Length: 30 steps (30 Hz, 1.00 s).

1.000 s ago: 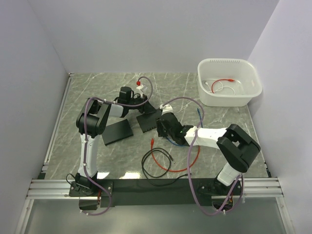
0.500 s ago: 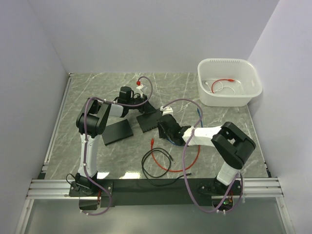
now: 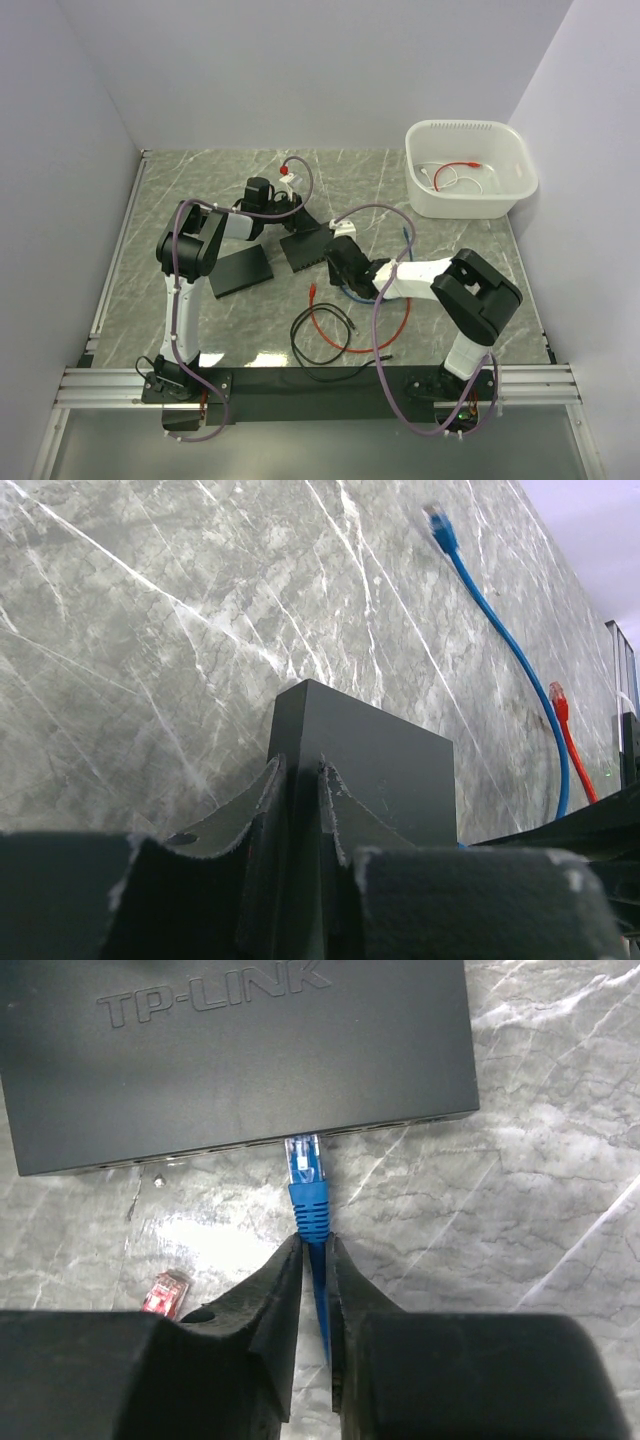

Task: Insert the plug into the switch port

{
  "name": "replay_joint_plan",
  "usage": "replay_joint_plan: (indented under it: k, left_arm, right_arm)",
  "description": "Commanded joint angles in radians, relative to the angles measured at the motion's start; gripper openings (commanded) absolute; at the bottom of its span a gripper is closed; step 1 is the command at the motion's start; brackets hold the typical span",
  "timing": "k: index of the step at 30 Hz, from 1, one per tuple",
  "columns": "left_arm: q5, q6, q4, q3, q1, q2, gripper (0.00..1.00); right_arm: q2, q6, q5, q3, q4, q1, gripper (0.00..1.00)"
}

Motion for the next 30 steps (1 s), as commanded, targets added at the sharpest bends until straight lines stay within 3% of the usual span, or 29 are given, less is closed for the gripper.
replay_joint_plan:
  k: [1,30]
  left_arm:
    - [0.008,0.03,-0.181,-0.038,-0.02,0.068,0.21]
    - [-0.006,0.041,-0.176,-0.048,-0.025,0.059,0.1]
  right_arm:
    - [0.012,0.008,0.031,0.027,0.015,0.006,0.17]
    - [0.061,-0.031,0.093,0.225,-0.013,-0.006,0.08]
